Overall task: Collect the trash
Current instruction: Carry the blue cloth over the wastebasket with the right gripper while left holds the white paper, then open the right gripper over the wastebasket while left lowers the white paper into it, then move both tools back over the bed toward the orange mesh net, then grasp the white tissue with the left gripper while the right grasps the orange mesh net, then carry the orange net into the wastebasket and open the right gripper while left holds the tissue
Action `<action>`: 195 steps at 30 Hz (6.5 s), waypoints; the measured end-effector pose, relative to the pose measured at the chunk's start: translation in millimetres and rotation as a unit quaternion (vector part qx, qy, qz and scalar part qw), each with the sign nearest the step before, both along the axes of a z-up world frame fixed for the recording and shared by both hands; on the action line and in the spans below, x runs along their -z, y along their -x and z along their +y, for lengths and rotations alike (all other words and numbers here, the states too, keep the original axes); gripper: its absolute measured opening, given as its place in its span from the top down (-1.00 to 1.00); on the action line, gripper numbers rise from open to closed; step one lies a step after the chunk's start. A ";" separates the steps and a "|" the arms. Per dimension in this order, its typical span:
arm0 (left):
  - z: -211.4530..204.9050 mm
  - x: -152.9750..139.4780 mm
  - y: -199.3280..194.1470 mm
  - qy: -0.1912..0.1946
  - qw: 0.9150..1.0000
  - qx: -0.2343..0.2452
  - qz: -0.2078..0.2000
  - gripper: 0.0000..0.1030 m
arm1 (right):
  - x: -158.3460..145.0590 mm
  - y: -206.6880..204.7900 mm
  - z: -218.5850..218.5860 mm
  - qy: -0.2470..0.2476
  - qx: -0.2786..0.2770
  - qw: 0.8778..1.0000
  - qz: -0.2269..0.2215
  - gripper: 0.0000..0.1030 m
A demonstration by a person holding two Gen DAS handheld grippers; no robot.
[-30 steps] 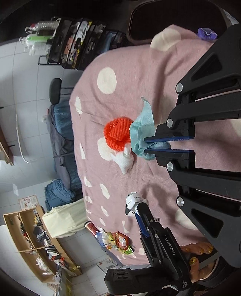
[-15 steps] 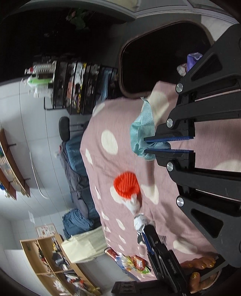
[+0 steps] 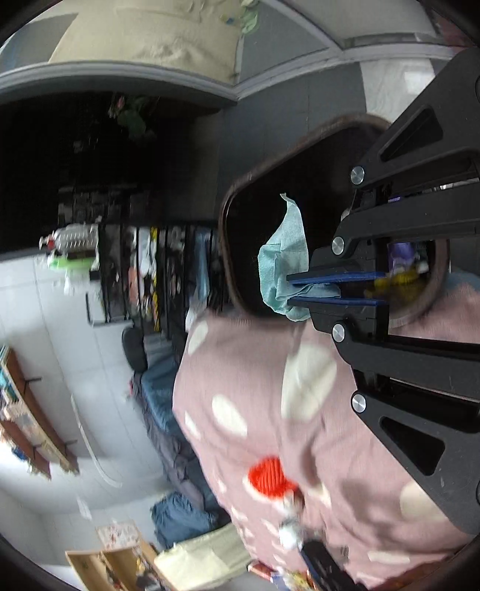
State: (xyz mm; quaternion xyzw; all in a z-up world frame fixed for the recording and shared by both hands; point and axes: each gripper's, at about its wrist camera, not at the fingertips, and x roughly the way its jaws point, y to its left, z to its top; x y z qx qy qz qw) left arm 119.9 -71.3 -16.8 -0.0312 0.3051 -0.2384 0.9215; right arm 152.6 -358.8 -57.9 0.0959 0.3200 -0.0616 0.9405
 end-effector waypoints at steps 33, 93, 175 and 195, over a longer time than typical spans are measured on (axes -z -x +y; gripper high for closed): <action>-121.1 -4.1 -25.1 -0.036 0.991 0.130 0.007 0.42 | 25.5 37.8 -59.7 -0.036 0.122 0.992 -0.003 -0.64; -105.7 -14.8 -15.7 -0.086 0.989 0.091 -0.082 -0.89 | 12.6 32.2 -46.2 -0.025 0.113 0.993 -0.009 -0.82; 142.3 12.0 -35.9 -0.087 0.981 -0.170 0.033 0.33 | 27.8 -186.3 291.0 0.028 -0.301 0.938 0.170 0.41; 121.0 11.2 -12.8 -0.060 0.985 -0.158 0.017 0.33 | -51.7 -78.1 230.7 -0.022 -0.290 0.957 -0.001 0.43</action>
